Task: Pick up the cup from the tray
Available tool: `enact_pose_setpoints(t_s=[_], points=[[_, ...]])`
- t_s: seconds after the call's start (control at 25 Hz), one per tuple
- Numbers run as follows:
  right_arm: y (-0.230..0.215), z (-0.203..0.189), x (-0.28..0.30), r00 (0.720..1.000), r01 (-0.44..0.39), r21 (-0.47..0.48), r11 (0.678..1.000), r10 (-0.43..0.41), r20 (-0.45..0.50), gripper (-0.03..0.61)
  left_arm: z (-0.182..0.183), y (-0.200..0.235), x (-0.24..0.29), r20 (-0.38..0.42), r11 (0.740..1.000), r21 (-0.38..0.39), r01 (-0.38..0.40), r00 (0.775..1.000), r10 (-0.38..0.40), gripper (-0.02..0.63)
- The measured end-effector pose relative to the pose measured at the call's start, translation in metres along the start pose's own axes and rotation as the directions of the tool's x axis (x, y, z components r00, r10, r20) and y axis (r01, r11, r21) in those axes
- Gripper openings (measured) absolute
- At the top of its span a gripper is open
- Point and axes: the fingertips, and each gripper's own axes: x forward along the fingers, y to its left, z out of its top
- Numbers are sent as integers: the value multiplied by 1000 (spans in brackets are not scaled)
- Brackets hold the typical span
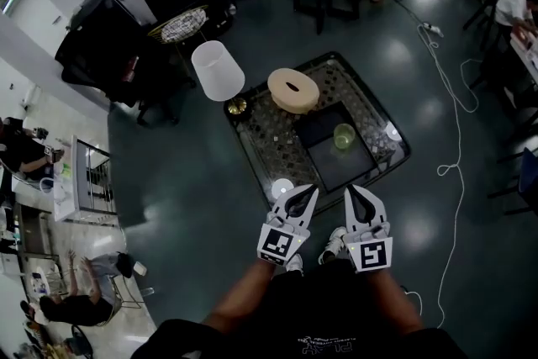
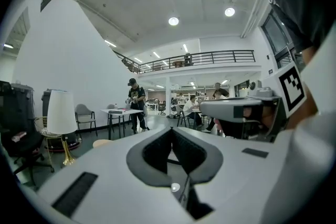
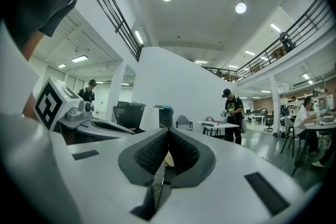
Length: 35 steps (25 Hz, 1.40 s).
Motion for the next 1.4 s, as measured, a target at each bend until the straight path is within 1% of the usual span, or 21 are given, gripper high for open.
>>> enact_pose_setpoints(t_s=[0.24, 0.32, 0.56, 0.8, 1.08, 1.2, 1.28, 1.4], points=[[-42, -10, 14, 1000, -24, 16, 1000, 24, -2, 9, 2, 2, 42, -13, 999, -3, -37, 999, 37, 8], [-53, -12, 18, 1000, -29, 25, 999, 29, 8, 9, -1, 1, 53, -30, 999, -3, -41, 999, 41, 8], [-77, -20, 26, 999, -47, 53, 998, 47, -5, 9, -7, -3, 75, -61, 999, 1, -45, 997, 45, 8], [-87, -34, 44, 999, -38, 50, 998, 39, -31, 9, -13, 5, 95, -38, 999, -32, 18, 999, -19, 9], [-96, -42, 59, 998, 37, 47, 998, -35, -52, 9, -29, 20, 117, -40, 994, -49, 95, 995, -97, 8], [-101, -51, 63, 995, 71, 53, 996, -67, -69, 9, -37, 22, 127, -51, 991, -38, 130, 990, -132, 8], [-103, -58, 67, 993, 87, 62, 994, -82, -82, 9, -44, 23, 134, -62, 990, -29, 141, 988, -143, 9], [-103, -66, 70, 990, 104, 72, 992, -97, -100, 9, -55, 28, 142, -75, 991, -40, 125, 989, -128, 12]])
